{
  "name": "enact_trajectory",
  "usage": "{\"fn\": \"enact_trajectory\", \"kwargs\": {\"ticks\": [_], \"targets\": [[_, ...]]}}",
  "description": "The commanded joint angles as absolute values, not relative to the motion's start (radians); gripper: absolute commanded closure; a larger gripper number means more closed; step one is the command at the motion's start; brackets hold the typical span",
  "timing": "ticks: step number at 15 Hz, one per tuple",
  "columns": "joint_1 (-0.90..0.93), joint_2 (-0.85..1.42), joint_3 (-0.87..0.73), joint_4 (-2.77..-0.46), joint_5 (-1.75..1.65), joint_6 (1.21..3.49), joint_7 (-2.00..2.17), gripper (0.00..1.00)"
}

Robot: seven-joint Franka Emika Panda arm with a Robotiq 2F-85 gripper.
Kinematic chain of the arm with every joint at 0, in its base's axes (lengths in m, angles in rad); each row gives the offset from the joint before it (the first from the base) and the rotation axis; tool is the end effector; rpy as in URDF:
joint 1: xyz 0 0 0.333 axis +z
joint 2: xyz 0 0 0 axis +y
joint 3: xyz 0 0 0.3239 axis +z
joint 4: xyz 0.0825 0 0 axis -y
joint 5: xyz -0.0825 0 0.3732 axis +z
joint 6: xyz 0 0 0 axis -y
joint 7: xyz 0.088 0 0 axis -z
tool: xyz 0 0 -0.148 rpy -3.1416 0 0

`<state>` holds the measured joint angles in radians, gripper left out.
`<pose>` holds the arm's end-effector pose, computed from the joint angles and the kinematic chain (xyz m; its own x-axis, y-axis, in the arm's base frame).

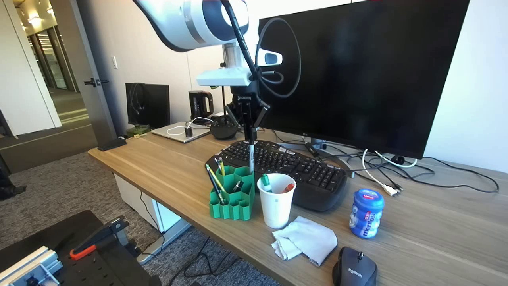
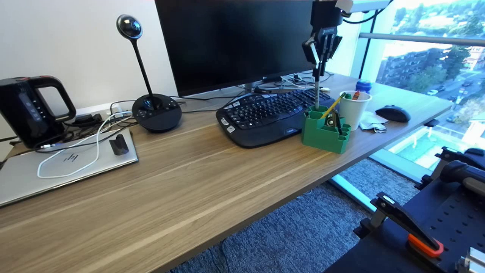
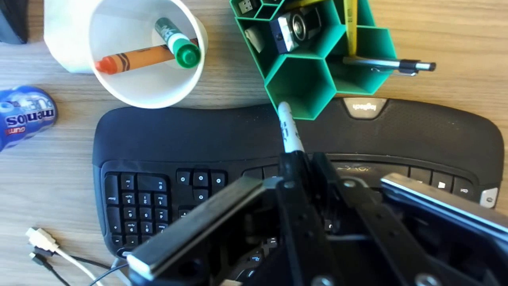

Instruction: Move the black marker into the cup

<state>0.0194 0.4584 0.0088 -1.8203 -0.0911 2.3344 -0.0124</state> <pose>0.6506 0.0138 0.2642 0.9934 0.1022 0.0529 0.0986 -0.9929 0.0659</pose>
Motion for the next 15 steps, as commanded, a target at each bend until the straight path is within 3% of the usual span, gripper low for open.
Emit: {"fn": "enact_trajectory", "kwargs": {"ticks": [1,15], "targets": [[0.005,0.438,0.004,-1.809,-0.082,2.304,-0.038,0.96],[-0.012,0.417,0.012,-1.807,-0.067,2.287,-0.072,0.96]]}}
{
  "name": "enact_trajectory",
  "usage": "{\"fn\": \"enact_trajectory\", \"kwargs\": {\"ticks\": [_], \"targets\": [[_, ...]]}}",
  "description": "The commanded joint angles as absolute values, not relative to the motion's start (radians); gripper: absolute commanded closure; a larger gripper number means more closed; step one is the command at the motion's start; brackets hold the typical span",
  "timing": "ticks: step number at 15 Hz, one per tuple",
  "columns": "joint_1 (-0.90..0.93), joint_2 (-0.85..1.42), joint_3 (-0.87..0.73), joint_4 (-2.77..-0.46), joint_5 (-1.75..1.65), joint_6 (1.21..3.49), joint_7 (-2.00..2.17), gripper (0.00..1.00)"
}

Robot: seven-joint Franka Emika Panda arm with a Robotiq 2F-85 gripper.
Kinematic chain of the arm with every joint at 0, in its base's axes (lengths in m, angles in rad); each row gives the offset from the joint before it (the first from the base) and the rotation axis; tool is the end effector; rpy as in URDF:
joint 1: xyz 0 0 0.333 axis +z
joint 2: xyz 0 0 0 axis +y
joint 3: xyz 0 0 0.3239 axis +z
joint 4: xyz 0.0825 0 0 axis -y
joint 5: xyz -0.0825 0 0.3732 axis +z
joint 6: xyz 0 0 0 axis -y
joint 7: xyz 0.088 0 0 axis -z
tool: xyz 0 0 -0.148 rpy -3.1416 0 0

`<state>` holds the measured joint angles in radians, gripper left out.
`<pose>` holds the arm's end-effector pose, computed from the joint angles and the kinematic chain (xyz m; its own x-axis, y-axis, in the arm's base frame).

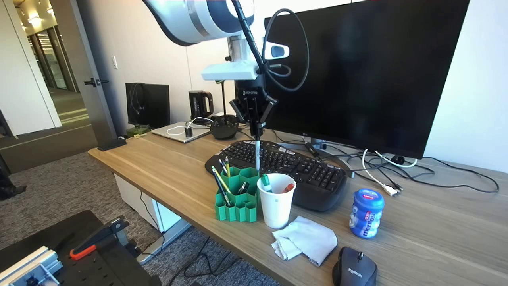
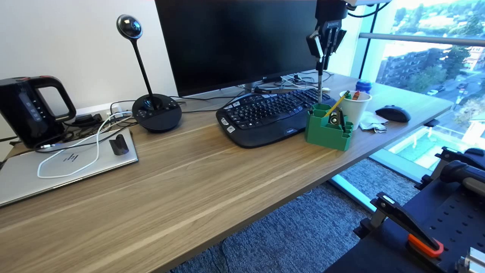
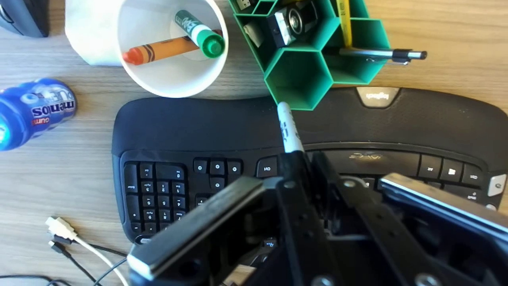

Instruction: Move the black marker into the cup

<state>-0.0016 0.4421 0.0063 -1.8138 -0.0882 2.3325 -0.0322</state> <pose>0.6535 -0.0013 0.2775 0.9927 0.0967 0.0725 0.0918 -0.9935 0.0679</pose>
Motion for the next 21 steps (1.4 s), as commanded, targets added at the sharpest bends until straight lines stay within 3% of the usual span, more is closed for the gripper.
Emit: {"fn": "enact_trajectory", "kwargs": {"ticks": [1,21], "targets": [[-0.013,0.414,0.014,-1.806,-0.063,2.283,-0.079,0.96],[-0.079,0.330,-0.017,-1.782,-0.050,2.209,-0.174,0.96]]}}
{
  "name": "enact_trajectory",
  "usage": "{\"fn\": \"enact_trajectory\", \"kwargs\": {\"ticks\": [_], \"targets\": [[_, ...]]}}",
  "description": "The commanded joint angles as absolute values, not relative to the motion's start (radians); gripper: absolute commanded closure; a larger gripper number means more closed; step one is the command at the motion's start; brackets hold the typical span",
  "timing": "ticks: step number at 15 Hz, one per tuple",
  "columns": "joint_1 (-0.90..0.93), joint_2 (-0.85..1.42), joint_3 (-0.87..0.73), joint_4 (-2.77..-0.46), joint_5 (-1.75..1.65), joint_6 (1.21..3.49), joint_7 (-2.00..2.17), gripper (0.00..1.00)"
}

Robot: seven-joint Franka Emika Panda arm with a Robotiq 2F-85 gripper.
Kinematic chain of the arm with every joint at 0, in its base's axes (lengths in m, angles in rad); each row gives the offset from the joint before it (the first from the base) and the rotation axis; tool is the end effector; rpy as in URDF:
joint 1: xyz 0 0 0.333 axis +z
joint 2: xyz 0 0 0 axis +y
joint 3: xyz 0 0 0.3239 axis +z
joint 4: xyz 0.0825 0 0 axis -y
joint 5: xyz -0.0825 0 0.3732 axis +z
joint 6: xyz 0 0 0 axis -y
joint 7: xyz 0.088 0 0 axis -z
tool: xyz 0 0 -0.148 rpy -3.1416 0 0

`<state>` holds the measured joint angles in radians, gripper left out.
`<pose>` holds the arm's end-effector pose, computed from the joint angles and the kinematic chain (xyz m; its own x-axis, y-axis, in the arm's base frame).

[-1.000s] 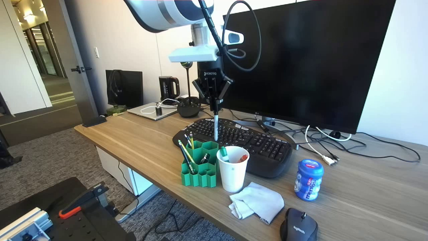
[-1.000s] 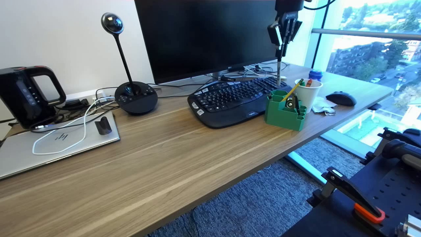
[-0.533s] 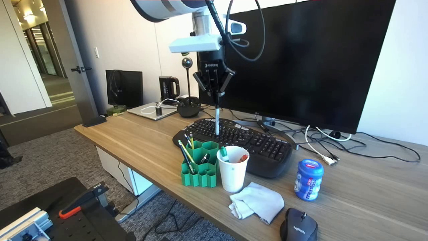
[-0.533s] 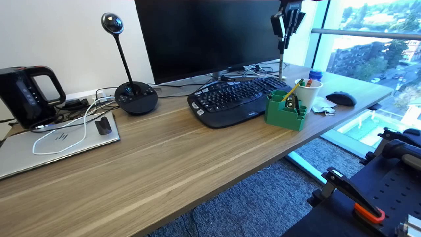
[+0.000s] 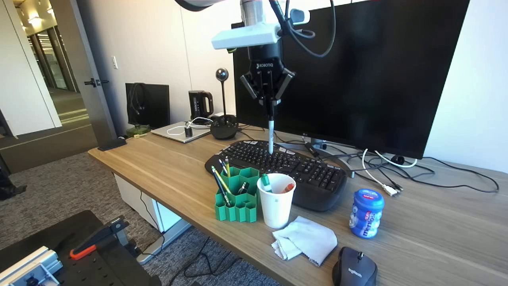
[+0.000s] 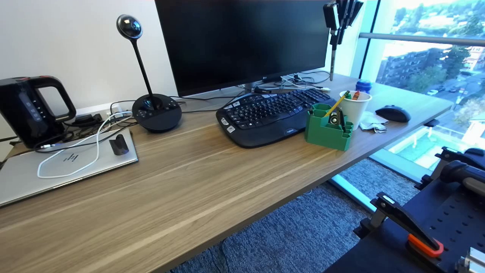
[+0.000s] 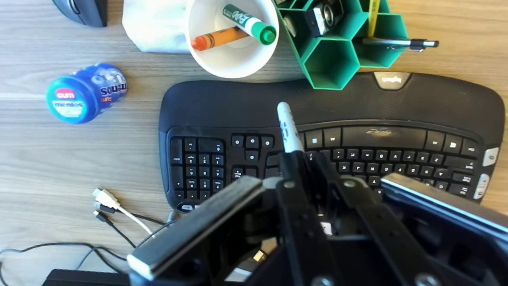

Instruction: Move the black marker into the cup

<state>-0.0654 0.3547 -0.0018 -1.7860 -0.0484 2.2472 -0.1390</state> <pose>0.6502 -0.0466 0.3384 0.9898 0.1023 0.0989 0.0972 -0.9937 0.0556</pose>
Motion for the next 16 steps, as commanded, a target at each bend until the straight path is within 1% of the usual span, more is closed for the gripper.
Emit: {"fn": "enact_trajectory", "kwargs": {"ticks": [1,8,16], "targets": [[-0.085,0.325,-0.022,-1.788,-0.056,2.203,-0.185,0.96],[-0.110,0.283,-0.057,-1.828,-0.102,2.102,-0.269,0.96],[-0.108,0.313,-0.046,-1.873,-0.097,2.156,-0.329,0.96]]}}
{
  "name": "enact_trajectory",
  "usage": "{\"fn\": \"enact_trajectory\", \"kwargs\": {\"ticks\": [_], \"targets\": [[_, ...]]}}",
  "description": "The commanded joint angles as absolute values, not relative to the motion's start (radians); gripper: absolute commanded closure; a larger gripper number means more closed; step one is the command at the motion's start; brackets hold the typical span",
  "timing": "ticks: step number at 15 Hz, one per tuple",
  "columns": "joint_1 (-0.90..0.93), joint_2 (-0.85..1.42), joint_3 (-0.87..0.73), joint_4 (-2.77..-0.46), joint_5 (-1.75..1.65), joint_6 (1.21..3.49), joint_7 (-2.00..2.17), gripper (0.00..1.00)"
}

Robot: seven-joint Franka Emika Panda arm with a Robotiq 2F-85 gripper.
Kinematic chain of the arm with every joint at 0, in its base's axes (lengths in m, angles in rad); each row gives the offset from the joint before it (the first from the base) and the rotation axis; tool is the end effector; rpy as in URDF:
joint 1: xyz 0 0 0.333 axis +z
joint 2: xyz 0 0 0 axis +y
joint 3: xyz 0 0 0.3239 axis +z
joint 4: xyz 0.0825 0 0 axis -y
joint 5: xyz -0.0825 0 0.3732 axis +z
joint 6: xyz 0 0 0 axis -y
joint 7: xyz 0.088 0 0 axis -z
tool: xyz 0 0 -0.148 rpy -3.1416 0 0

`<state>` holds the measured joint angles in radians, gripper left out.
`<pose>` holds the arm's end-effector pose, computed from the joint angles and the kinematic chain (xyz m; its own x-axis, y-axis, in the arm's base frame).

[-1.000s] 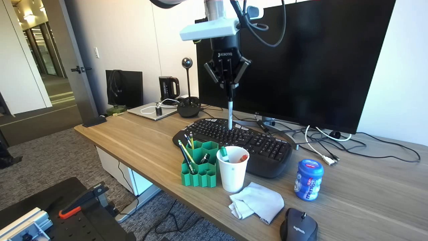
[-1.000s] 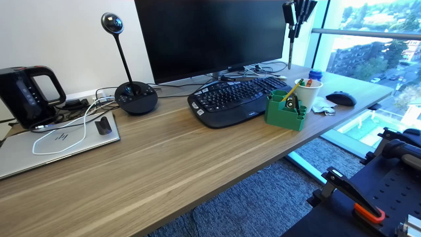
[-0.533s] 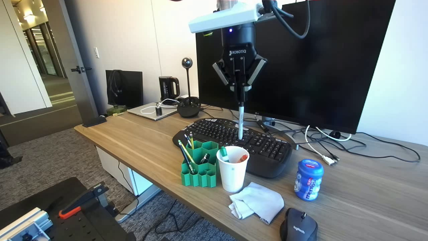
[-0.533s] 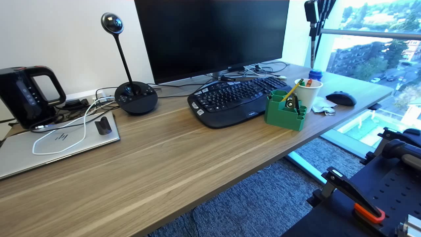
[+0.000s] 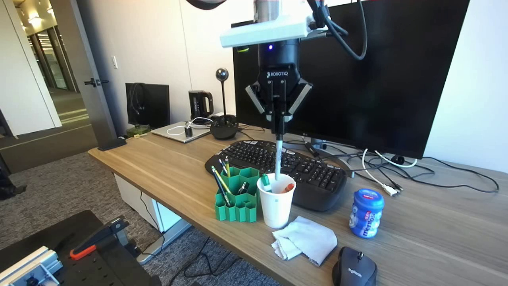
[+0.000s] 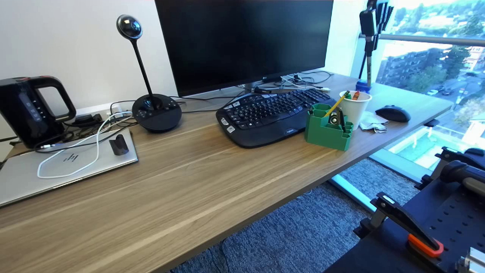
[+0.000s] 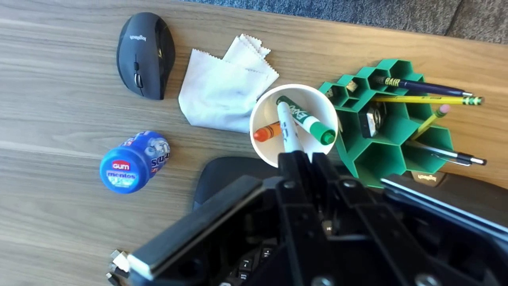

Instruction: Move the black marker into the cup

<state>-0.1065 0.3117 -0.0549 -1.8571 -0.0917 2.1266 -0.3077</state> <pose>0.6057 -0.1045 0.3232 0.9784 0.1943 -0.0703 0.1994 -0.9771 0.0747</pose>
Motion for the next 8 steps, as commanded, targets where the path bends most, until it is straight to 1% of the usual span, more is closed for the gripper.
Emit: {"fn": "enact_trajectory", "kwargs": {"ticks": [1,8], "targets": [[-0.107,0.322,-0.044,-1.868,-0.094,2.162,-0.328,0.96],[-0.105,0.361,-0.039,-1.866,-0.102,2.228,-0.320,0.96]]}}
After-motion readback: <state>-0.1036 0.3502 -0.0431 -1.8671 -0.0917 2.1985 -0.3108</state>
